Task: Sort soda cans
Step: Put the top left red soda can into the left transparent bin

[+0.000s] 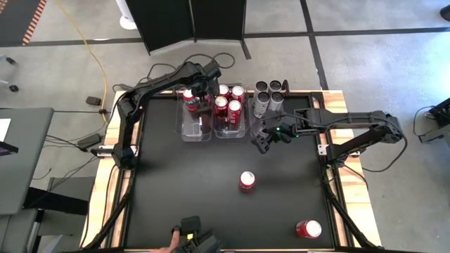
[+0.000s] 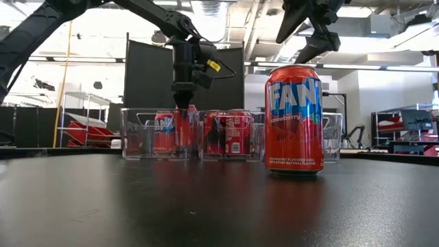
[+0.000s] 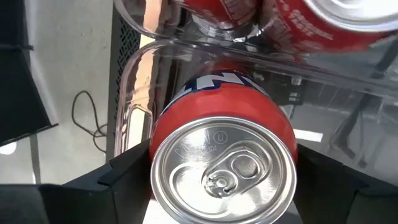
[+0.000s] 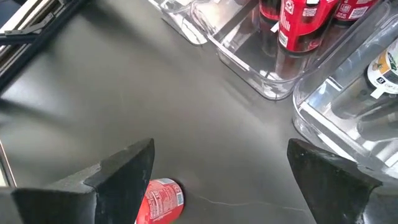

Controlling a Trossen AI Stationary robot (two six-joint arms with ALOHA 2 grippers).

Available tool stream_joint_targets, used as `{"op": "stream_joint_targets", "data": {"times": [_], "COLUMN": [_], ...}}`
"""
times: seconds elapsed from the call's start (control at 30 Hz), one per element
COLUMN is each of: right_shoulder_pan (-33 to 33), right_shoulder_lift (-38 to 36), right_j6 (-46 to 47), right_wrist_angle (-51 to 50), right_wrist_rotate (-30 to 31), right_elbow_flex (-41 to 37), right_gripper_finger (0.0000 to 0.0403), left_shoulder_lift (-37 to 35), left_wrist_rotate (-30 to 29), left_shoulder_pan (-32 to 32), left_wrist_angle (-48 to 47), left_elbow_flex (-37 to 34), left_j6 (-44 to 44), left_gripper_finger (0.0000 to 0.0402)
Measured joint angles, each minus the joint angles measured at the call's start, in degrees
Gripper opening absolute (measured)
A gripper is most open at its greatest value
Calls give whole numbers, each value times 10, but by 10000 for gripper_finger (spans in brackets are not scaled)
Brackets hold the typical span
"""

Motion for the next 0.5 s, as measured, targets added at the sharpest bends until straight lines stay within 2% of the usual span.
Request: {"op": "stream_joint_targets", "data": {"times": [0.2, 0.5], "right_shoulder_pan": [1, 2], "right_shoulder_lift": [0, 0], "right_j6": [0, 8], "right_wrist_angle": [1, 0], "right_wrist_rotate": [0, -1], "right_elbow_flex": [0, 0], "right_gripper_finger": [383, 383], "left_shoulder_lift": [8, 6], "left_wrist_rotate": [6, -13], "left_shoulder_pan": [2, 2], "left_wrist_angle": [12, 9], "left_elbow_flex": [-9, -6], "left_j6": [-23, -65], "left_gripper_finger": [338, 345]}}
